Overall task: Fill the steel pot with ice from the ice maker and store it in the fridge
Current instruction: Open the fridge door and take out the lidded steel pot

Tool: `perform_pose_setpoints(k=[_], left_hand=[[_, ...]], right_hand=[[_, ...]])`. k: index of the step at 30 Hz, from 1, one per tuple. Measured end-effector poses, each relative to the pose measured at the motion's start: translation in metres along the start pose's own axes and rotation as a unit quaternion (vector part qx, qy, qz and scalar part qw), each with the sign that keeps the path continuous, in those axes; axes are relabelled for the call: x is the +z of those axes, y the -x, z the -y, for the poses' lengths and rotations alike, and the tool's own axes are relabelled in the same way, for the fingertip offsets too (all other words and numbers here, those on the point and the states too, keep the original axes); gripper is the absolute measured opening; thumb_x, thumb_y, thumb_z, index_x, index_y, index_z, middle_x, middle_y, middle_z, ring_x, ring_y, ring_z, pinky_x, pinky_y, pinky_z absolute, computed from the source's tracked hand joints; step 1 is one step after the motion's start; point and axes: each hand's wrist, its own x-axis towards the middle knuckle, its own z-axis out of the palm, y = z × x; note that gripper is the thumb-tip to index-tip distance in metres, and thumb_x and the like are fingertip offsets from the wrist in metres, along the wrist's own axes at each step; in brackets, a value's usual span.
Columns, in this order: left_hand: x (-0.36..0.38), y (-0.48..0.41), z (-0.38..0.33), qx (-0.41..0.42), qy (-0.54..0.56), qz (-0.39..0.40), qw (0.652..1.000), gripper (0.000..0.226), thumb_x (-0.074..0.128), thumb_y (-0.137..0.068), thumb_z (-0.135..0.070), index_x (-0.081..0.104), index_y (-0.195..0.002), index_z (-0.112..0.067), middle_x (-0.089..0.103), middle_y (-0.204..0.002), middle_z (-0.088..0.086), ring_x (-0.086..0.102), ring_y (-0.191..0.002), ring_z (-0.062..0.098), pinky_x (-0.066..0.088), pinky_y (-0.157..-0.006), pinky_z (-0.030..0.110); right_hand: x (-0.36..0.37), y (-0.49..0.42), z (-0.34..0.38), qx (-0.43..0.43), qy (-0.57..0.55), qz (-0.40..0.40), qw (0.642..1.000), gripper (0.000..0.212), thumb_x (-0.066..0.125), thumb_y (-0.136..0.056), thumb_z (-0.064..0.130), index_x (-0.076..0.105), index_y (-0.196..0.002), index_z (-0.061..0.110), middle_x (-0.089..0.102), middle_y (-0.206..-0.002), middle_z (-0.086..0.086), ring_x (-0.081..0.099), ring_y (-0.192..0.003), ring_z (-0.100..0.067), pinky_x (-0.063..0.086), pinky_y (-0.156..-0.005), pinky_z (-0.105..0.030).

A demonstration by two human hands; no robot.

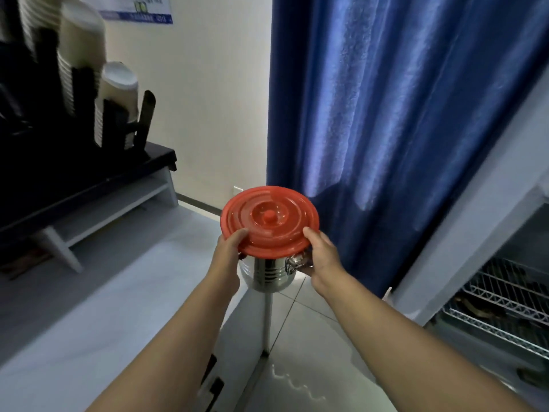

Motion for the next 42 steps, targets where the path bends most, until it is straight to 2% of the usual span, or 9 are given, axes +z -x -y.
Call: perform_pose_setpoints(k=[12, 17, 23, 27, 30, 32, 35, 38, 42], left_hand=[[-0.080, -0.050, -0.011, -0.042, 0.021, -0.068, 0.997, 0.006, 0.051, -0.091, -0.017, 0.055, -0.094, -0.022, 0.054, -0.074, 0.000, 0.050, -0.072, 0.011, 0.037, -0.068, 0.025], [-0.091, -0.059, -0.011, -0.043, 0.021, -0.072, 0.996, 0.032, 0.054, -0.090, -0.021, 0.053, -0.121, -0.013, 0.060, -0.089, 0.002, 0.054, -0.083, 0.013, 0.039, -0.069, 0.026], [-0.091, -0.063, -0.017, -0.058, 0.026, -0.086, 0.994, 0.031, 0.055, -0.090, -0.020, 0.054, -0.120, -0.012, 0.060, -0.087, 0.002, 0.056, -0.091, 0.019, 0.042, -0.072, 0.028], [-0.092, -0.062, -0.029, -0.063, 0.029, -0.143, 0.987, 0.053, 0.057, -0.089, -0.028, 0.041, -0.137, -0.010, 0.052, -0.127, 0.006, 0.046, -0.121, 0.022, 0.033, -0.091, 0.032], [-0.090, -0.059, -0.041, -0.011, -0.019, -0.184, 0.983, 0.066, 0.059, -0.088, -0.027, 0.028, -0.145, -0.014, 0.034, -0.149, 0.005, 0.034, -0.135, 0.022, 0.029, -0.104, 0.035], [-0.084, -0.055, -0.050, 0.032, -0.063, -0.183, 0.981, 0.063, 0.061, -0.080, -0.030, 0.040, -0.138, -0.019, 0.044, -0.142, 0.005, 0.043, -0.129, 0.023, 0.034, -0.109, 0.038], [-0.063, -0.046, -0.059, 0.096, -0.158, -0.175, 0.967, 0.042, 0.059, -0.070, -0.033, 0.058, -0.112, -0.027, 0.056, -0.113, -0.004, 0.052, -0.115, 0.021, 0.044, -0.100, 0.044], [-0.029, -0.032, -0.062, 0.176, -0.268, -0.165, 0.933, 0.035, 0.058, -0.078, -0.022, 0.063, -0.112, -0.020, 0.052, -0.106, -0.006, 0.045, -0.118, 0.022, 0.039, -0.103, 0.043], [0.021, -0.019, -0.054, 0.193, -0.254, -0.061, 0.946, 0.033, 0.054, -0.073, -0.024, 0.065, -0.105, -0.024, 0.060, -0.100, -0.012, 0.054, -0.110, 0.022, 0.045, -0.097, 0.043]], right_hand=[[0.093, -0.029, -0.030, 0.027, 0.008, 0.025, 0.999, 0.016, 0.056, -0.092, 0.028, 0.061, -0.107, 0.026, 0.063, -0.086, 0.004, 0.058, -0.073, -0.012, 0.048, -0.066, -0.030], [0.105, -0.038, -0.033, 0.033, 0.021, 0.028, 0.999, 0.018, 0.054, -0.093, 0.029, 0.060, -0.110, 0.026, 0.062, -0.087, 0.002, 0.057, -0.071, -0.013, 0.048, -0.064, -0.030], [0.103, -0.044, -0.032, 0.035, 0.030, 0.035, 0.998, 0.014, 0.055, -0.092, 0.029, 0.059, -0.105, 0.024, 0.057, -0.078, 0.003, 0.053, -0.070, -0.012, 0.047, -0.063, -0.031], [0.096, -0.046, -0.028, 0.032, 0.023, 0.049, 0.998, 0.029, 0.060, -0.088, 0.034, 0.060, -0.114, 0.022, 0.064, -0.100, -0.004, 0.061, -0.101, -0.023, 0.051, -0.078, -0.040], [0.084, -0.046, -0.018, 0.011, 0.030, 0.031, 0.999, 0.020, 0.059, -0.089, 0.033, 0.061, -0.104, 0.022, 0.063, -0.104, -0.002, 0.059, -0.113, -0.027, 0.047, -0.084, -0.041], [0.072, -0.042, -0.010, 0.001, 0.023, 0.009, 1.000, 0.017, 0.058, -0.092, 0.028, 0.056, -0.106, 0.019, 0.059, -0.109, -0.001, 0.057, -0.110, -0.023, 0.045, -0.088, -0.038], [0.048, -0.036, 0.003, -0.009, 0.020, -0.020, 1.000, 0.015, 0.055, -0.094, 0.019, 0.056, -0.107, 0.012, 0.060, -0.114, -0.009, 0.057, -0.108, -0.022, 0.047, -0.094, -0.038], [0.016, -0.030, 0.015, -0.006, 0.012, -0.043, 0.999, 0.022, 0.055, -0.094, 0.016, 0.059, -0.113, 0.006, 0.066, -0.110, -0.013, 0.063, -0.098, -0.023, 0.053, -0.082, -0.032], [-0.031, -0.015, 0.032, -0.025, 0.008, -0.056, 0.998, 0.018, 0.052, -0.095, 0.013, 0.062, -0.109, 0.007, 0.068, -0.099, -0.011, 0.066, -0.086, -0.020, 0.054, -0.076, -0.028]])
